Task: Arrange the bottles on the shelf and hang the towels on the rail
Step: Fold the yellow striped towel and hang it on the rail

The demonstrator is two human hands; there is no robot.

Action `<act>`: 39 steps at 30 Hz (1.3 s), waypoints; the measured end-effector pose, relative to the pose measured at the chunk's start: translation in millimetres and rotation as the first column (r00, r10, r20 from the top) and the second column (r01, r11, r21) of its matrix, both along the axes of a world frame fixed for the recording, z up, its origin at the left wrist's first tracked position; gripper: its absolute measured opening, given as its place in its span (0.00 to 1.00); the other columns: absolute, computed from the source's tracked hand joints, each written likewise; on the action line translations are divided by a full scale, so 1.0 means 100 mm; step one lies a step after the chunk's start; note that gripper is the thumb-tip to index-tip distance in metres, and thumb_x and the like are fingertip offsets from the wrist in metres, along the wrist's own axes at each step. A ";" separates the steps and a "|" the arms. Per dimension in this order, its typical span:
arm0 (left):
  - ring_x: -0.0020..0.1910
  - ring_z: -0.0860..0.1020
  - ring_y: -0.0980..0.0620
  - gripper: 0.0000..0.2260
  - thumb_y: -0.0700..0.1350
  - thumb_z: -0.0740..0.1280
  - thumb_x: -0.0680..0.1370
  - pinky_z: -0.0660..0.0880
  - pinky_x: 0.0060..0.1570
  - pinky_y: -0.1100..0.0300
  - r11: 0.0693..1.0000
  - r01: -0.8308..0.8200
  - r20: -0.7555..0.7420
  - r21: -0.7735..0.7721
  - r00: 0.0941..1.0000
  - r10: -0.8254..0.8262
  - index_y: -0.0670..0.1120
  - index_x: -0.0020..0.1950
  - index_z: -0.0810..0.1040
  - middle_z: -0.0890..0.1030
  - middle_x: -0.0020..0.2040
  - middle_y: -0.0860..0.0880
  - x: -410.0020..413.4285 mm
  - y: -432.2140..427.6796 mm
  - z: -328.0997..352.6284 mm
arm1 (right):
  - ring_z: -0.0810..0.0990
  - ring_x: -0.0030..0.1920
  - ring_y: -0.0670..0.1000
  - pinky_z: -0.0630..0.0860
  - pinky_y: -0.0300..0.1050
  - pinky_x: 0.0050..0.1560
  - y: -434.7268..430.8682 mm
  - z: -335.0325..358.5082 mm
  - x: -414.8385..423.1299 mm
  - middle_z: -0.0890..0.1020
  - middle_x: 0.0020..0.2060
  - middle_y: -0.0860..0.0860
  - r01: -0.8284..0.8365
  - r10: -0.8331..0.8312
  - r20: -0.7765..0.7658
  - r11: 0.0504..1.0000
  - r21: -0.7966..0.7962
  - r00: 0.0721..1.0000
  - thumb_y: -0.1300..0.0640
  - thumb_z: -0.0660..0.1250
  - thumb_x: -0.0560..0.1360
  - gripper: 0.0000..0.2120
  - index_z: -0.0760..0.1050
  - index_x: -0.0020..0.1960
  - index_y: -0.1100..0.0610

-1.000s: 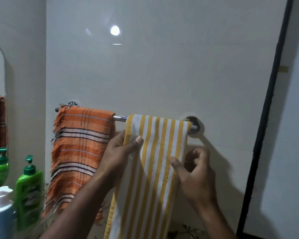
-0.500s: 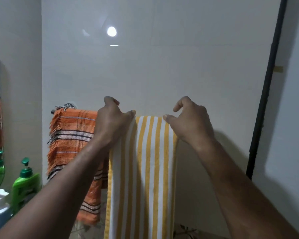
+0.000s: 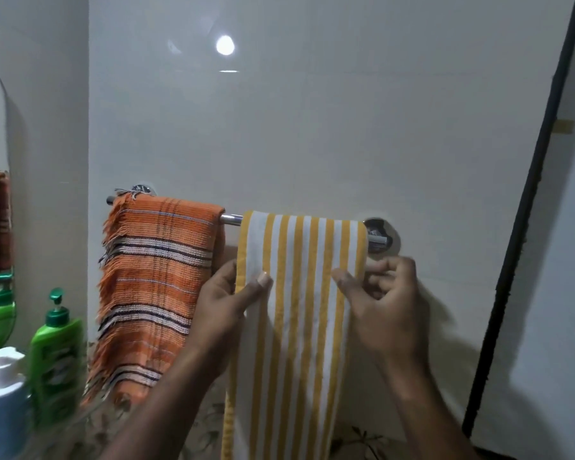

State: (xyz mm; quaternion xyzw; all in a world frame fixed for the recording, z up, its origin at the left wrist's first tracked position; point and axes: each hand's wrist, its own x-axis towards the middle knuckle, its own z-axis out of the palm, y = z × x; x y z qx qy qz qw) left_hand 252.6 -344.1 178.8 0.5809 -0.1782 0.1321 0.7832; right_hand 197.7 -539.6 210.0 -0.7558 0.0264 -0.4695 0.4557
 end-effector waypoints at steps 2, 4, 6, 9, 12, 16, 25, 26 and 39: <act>0.56 0.87 0.46 0.10 0.42 0.70 0.82 0.83 0.55 0.43 0.999 -0.010 0.039 0.032 0.999 0.008 0.51 0.62 0.82 0.88 0.57 0.49 0.01 0.02 0.12 | 0.86 0.41 0.39 0.84 0.41 0.44 -0.01 -0.13 0.05 0.88 0.44 0.46 -0.137 0.143 -0.041 0.983 0.121 0.989 0.46 0.82 0.70 0.21 0.71 0.51 0.45; 0.56 0.87 0.47 0.09 0.41 0.70 0.82 0.84 0.55 0.47 0.999 -0.028 0.091 0.021 0.996 0.026 0.49 0.62 0.82 0.88 0.57 0.48 0.02 0.03 0.24 | 0.87 0.40 0.43 0.84 0.50 0.45 -0.01 -0.09 0.07 0.88 0.41 0.47 -0.138 0.138 0.011 0.980 0.140 0.990 0.50 0.81 0.71 0.20 0.71 0.52 0.45; 0.55 0.87 0.48 0.09 0.41 0.70 0.82 0.85 0.51 0.53 0.998 -0.059 0.151 -0.006 0.987 0.059 0.49 0.62 0.83 0.88 0.56 0.48 0.03 0.04 0.33 | 0.85 0.37 0.42 0.81 0.47 0.41 -0.01 0.05 0.03 0.86 0.37 0.46 -0.091 0.083 0.102 0.993 0.075 0.991 0.53 0.80 0.73 0.19 0.71 0.54 0.46; 0.52 0.88 0.53 0.07 0.41 0.69 0.83 0.83 0.47 0.62 0.996 -0.088 0.220 0.004 0.972 0.085 0.51 0.59 0.83 0.89 0.54 0.52 0.01 0.03 0.48 | 0.82 0.33 0.48 0.80 0.46 0.40 0.05 0.34 -0.01 0.84 0.33 0.48 -0.025 0.043 0.208 0.996 -0.089 0.977 0.56 0.76 0.74 0.15 0.72 0.54 0.50; 0.50 0.88 0.54 0.04 0.45 0.70 0.83 0.84 0.48 0.61 0.969 -0.232 0.249 0.086 0.947 0.204 0.52 0.53 0.85 0.89 0.48 0.54 0.09 0.06 0.67 | 0.82 0.33 0.48 0.81 0.48 0.45 0.02 0.66 0.05 0.83 0.31 0.49 0.029 0.001 0.139 0.977 -0.212 0.990 0.53 0.75 0.76 0.14 0.72 0.56 0.50; 0.55 0.81 0.56 0.18 0.55 0.73 0.80 0.75 0.44 0.66 0.795 -0.510 0.278 0.330 0.857 0.434 0.52 0.68 0.78 0.81 0.55 0.57 0.25 0.04 0.74 | 0.86 0.41 0.54 0.84 0.54 0.50 -0.10 0.76 0.17 0.84 0.35 0.47 0.125 -0.131 -0.001 0.948 -0.292 0.991 0.45 0.76 0.75 0.17 0.71 0.56 0.49; 0.49 0.85 0.61 0.20 0.48 0.76 0.78 0.80 0.44 0.68 0.961 -0.271 0.165 0.061 0.952 0.258 0.50 0.66 0.72 0.84 0.54 0.52 0.19 0.06 0.26 | 0.84 0.40 0.35 0.81 0.35 0.38 0.02 -0.29 0.09 0.85 0.40 0.39 -0.122 0.119 -0.122 0.992 -0.014 0.985 0.43 0.79 0.72 0.14 0.77 0.51 0.45; 0.50 0.86 0.61 0.20 0.49 0.76 0.78 0.81 0.44 0.67 0.970 -0.230 0.137 0.072 0.966 0.219 0.50 0.66 0.73 0.85 0.55 0.52 0.17 0.06 0.19 | 0.84 0.41 0.33 0.80 0.34 0.38 0.03 -0.34 0.10 0.85 0.40 0.39 -0.149 0.147 -0.136 0.989 -0.009 0.980 0.45 0.79 0.73 0.12 0.78 0.50 0.44; 0.54 0.88 0.51 0.10 0.44 0.70 0.82 0.85 0.50 0.57 0.999 -0.044 0.196 -0.011 0.980 0.045 0.52 0.63 0.81 0.88 0.56 0.51 0.04 -0.02 0.51 | 0.87 0.41 0.56 0.85 0.57 0.44 -0.02 0.41 0.21 0.87 0.38 0.53 -0.091 0.093 0.091 0.996 -0.024 0.991 0.42 0.74 0.76 0.19 0.82 0.46 0.59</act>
